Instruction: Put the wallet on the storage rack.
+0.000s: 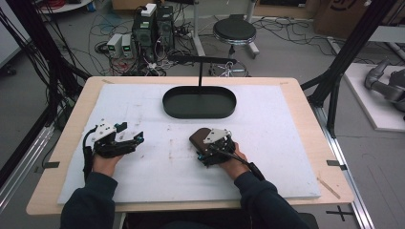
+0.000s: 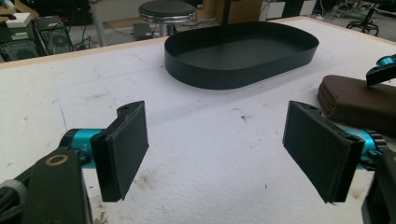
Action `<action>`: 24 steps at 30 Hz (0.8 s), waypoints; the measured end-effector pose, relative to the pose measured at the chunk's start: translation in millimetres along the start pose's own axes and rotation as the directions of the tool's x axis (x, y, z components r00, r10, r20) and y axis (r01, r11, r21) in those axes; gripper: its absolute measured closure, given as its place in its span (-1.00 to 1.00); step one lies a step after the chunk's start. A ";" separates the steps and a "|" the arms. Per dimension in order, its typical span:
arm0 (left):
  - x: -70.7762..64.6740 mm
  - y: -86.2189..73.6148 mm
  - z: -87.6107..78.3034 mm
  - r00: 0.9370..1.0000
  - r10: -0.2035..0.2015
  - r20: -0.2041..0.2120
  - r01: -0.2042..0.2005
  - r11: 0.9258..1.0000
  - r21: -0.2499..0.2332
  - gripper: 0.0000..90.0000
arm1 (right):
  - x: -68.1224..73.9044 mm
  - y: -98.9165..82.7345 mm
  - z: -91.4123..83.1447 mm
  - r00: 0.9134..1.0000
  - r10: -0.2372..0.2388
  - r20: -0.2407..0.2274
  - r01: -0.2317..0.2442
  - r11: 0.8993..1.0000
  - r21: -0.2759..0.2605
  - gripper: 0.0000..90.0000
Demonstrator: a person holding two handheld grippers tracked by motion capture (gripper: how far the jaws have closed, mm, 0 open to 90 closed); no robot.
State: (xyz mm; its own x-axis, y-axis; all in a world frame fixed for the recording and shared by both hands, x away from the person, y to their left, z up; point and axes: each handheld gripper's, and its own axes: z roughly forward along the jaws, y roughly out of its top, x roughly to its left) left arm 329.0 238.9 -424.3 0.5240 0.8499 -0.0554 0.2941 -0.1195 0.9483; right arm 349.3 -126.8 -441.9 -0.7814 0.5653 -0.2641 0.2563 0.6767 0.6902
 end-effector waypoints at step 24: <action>0.0 -1.4 0.6 1.000 -0.020 0.009 0.020 1.000 0.003 -0.49 | -28.5 0.5 -32.9 0.984 0.135 -0.116 -0.138 0.990 -0.017 0.42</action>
State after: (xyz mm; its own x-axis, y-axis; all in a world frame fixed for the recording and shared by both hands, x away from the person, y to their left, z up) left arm 329.1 238.8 -425.8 0.5251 0.8476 -0.0767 0.3065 -0.1043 0.9461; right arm 352.9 -158.1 -411.9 -0.8005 0.5929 -0.0880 0.3522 0.5840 0.7314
